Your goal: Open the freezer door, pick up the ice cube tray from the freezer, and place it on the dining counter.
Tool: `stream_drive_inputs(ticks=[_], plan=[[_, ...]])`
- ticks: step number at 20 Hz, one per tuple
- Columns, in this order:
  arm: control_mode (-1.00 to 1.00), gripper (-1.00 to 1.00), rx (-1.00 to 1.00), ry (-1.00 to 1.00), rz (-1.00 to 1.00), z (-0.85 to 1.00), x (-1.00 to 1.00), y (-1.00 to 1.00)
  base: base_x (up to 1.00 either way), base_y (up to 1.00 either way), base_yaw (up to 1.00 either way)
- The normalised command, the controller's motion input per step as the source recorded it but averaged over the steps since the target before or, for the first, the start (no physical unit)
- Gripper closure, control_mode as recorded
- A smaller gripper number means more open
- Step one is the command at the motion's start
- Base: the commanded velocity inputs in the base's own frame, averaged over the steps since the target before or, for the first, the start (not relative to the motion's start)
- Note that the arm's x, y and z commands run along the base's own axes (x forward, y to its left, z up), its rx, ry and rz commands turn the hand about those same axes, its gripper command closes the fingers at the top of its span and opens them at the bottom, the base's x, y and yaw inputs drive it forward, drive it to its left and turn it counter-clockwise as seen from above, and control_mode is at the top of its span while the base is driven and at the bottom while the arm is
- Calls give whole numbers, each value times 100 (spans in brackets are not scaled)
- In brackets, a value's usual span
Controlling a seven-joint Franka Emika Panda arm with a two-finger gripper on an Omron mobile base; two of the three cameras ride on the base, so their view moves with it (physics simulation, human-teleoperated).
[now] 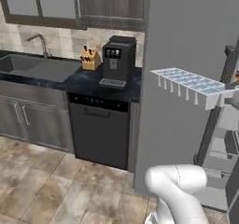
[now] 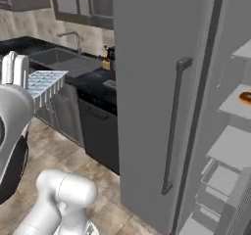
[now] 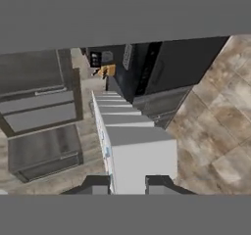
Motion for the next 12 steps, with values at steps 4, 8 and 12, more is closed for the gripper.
stream_drive_inputs(ticks=[4,8,12], plan=[[100,100,0,0,0,0,0,0,-24,17,83],[100,100,0,0,0,0,0,0,-20,15,89],[100,100,0,0,0,0,0,0,-17,18,96]])
